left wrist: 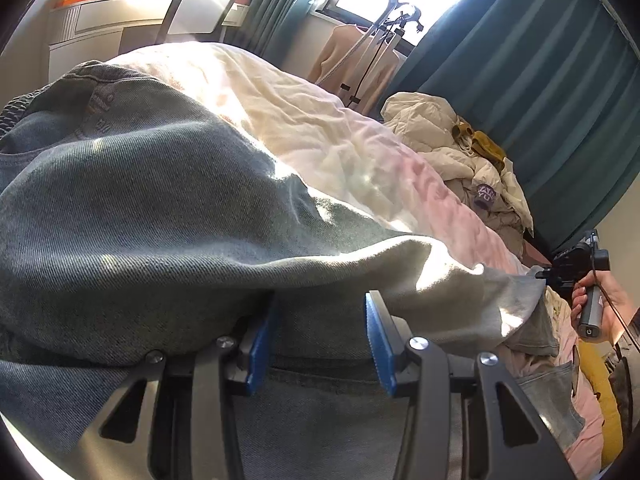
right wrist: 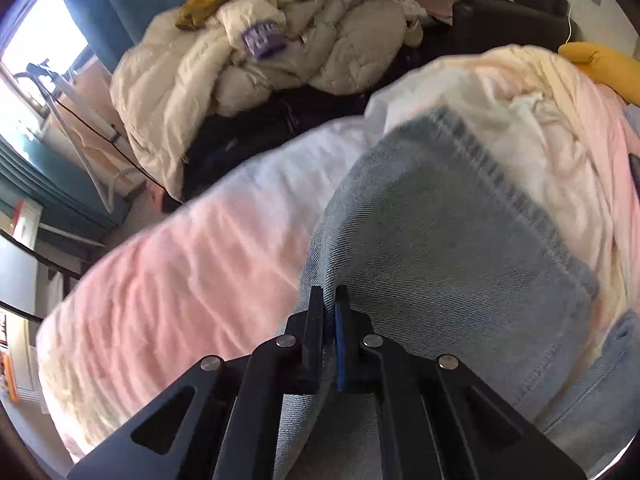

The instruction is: Fold clothes

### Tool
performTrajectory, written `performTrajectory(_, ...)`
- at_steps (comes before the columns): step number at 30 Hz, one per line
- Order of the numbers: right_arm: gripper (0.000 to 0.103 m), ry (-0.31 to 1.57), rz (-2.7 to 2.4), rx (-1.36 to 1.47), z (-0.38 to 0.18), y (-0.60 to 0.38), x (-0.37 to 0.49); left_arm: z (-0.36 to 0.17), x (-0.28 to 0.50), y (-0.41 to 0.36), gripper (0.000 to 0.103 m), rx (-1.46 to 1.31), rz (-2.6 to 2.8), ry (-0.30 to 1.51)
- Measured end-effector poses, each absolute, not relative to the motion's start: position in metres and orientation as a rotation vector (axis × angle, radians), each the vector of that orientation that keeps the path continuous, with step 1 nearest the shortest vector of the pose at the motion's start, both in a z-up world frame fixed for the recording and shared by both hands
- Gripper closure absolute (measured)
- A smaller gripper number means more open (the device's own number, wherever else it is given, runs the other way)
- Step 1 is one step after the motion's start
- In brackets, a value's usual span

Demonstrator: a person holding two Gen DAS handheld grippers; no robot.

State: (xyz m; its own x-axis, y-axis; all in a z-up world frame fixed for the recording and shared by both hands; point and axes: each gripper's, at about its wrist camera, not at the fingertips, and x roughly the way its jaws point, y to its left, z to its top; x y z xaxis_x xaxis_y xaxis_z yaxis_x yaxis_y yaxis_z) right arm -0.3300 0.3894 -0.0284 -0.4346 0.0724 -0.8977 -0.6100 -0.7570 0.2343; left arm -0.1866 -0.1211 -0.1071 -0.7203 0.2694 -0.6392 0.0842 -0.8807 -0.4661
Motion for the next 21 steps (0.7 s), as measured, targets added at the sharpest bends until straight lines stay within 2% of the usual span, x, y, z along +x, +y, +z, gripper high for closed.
performTrajectory(3,0.101,0.836,2.391,-1.232,0.018,0.389,-0.32,-0.099,-0.181,-0.125,0.059,-1.07,2.718,-0.773)
performTrajectory(6,0.101,0.844,2.648,-0.956,0.079,0.388,-0.286,-0.088,-0.174,-0.128,0.059,-1.018,2.746,-0.772)
performTrajectory(9,0.101,0.725,2.808,-0.72,0.102,0.383,-0.231,-0.083,-0.169,-0.131,0.059,-1.006,2.763,-0.78)
performTrajectory(12,0.101,0.937,2.705,-0.788,0.055,0.406,-0.19,-0.087,-0.169,-0.131,0.059,-1.062,2.776,-0.773)
performTrajectory(19,0.099,1.438,2.184,-1.225,-0.12,0.467,-0.141,-0.093,-0.164,-0.132,0.059,-1.126,2.766,-0.787)
performTrajectory(20,0.099,1.534,2.157,-1.187,-0.124,0.473,-0.134,-0.093,-0.163,-0.132,0.059,-1.128,2.769,-0.783)
performTrajectory(21,0.096,1.534,2.16,-1.157,-0.118,0.476,-0.131,-0.092,-0.163,-0.131,0.059,-1.13,2.773,-0.779)
